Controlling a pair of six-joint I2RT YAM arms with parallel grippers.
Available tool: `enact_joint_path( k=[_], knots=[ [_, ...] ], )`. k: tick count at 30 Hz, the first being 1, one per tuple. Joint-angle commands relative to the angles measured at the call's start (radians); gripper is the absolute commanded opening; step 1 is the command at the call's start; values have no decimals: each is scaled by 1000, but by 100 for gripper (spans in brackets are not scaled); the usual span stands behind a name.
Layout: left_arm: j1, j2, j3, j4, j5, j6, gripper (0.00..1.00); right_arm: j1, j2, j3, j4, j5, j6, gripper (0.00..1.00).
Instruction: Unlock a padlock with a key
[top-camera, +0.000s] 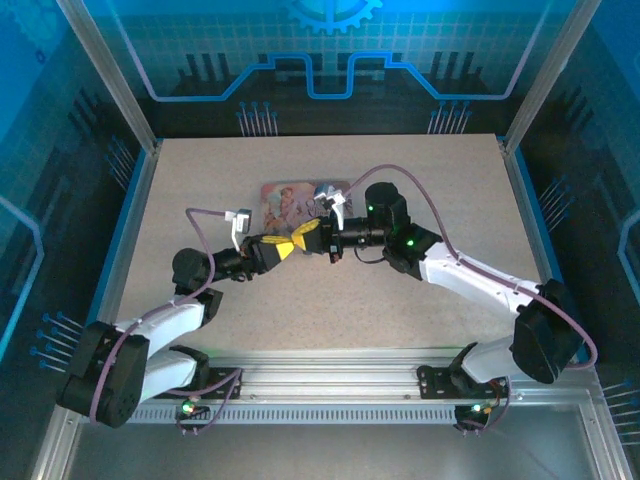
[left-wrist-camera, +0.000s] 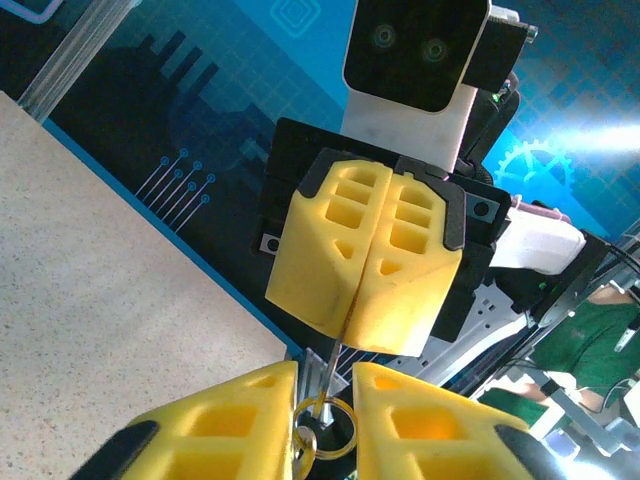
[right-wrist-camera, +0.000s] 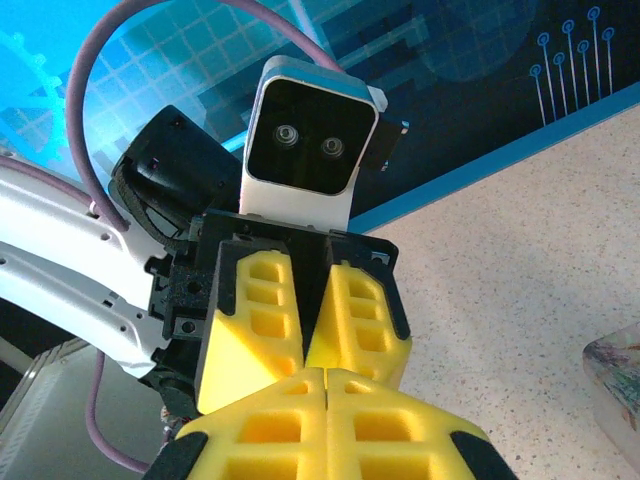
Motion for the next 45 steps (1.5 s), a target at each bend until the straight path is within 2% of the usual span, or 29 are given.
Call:
enact_joint_path(
  k=[1,5,10,18,23,24,27,30,33,38,45],
  knots=[
    [-1,-35,-1,4,-12,26,23,7,-29,-12,19,17,-3,0],
    [-1,-52,2,-26,-10,38,17,6,-33,-19,19,17,2,0],
    [-1,-61,4,-44,-5,41,16,10,-35,-21,51,17,6,0],
    [-1,-75,0,-77,-3,50,3,14,-35,-22,55,19,7,0],
    [-1,-101,0,-132,-7,80,1,19,-34,-22,51,26,-1,0],
    [-1,-108,-1,-145,-9,88,4,20,-34,-22,50,25,0,0],
    [-1,-128,-6,-165,-20,101,30,22,-32,-19,45,30,-6,0],
    [-1,-151,-6,-189,-24,114,43,24,-32,-18,33,40,-12,0],
    [-1,-173,-2,-218,-28,128,45,24,-29,-13,31,48,-17,0],
    [-5,-197,6,-294,-45,174,41,26,-25,-9,3,55,-17,0],
    [-68,-261,49,-519,-115,331,39,31,-23,-1,-17,67,-28,0]
  ],
)
